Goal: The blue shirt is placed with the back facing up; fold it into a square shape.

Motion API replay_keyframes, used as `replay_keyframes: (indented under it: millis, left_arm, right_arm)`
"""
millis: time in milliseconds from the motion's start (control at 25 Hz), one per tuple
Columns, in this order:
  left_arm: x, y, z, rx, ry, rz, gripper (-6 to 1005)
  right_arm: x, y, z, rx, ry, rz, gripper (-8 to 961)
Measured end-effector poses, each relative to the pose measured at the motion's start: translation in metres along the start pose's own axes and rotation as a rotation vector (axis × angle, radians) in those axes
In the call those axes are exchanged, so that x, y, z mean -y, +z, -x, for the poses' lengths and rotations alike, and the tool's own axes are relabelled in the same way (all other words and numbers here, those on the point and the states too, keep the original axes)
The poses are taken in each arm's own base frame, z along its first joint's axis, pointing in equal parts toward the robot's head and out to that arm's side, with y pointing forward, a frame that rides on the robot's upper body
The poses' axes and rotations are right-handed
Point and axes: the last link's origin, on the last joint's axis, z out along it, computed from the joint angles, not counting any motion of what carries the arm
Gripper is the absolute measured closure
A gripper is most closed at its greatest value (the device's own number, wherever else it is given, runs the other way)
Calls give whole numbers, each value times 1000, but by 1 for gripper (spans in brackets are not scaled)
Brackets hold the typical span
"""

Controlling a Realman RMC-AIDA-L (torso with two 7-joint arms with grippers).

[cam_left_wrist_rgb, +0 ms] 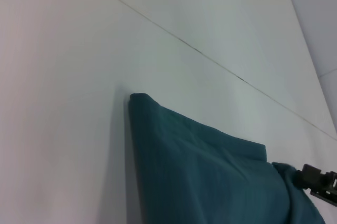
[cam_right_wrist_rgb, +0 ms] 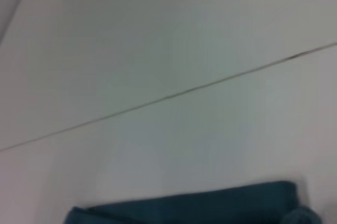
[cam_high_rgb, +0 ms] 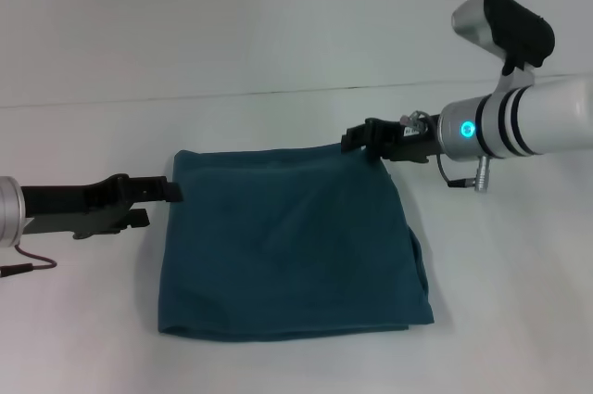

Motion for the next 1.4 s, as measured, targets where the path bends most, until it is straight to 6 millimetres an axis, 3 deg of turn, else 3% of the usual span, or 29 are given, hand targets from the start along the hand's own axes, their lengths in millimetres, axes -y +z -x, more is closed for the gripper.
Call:
replay_keyframes:
  millis: [280,600,840,960,1120,1160,1200,1240,1320,1400]
  left_arm:
    - [0,0,-1,-8,-2,-1,244]
    - [5,-4,0,-20,-19,4,244]
    - [5,-5,0,-23,-20,4,245]
    - [2,-9,5,3,13,44,246]
    - [-2,-36,25,27,183,241,247]
    - [-2,-51,37,19,256,330,247]
    - [-2,-51,37,19,256,330,247]
    - [0,-57,43,11,286,360,248]
    - [0,-65,53,2,343,408,248]
    - [0,-68,63,5,403,443,247]
  right_arm:
    - [-1,-4,8,19,-19,2,458]
    - [14,-56,55,72,-13,77,456]
    - [22,-72,61,52,8,108,454]
    - [22,-75,46,-17,-81,154,455]
    - [27,-92,-1,-157,-321,328,437]
    - [34,-104,-21,-169,-358,389,431]
    - [37,-110,-29,-163,-366,415,425]
    - [37,-110,-29,-163,-366,415,364]
    - [40,-121,-49,-152,-393,486,242]
    - [37,-129,-66,-154,-428,571,204]
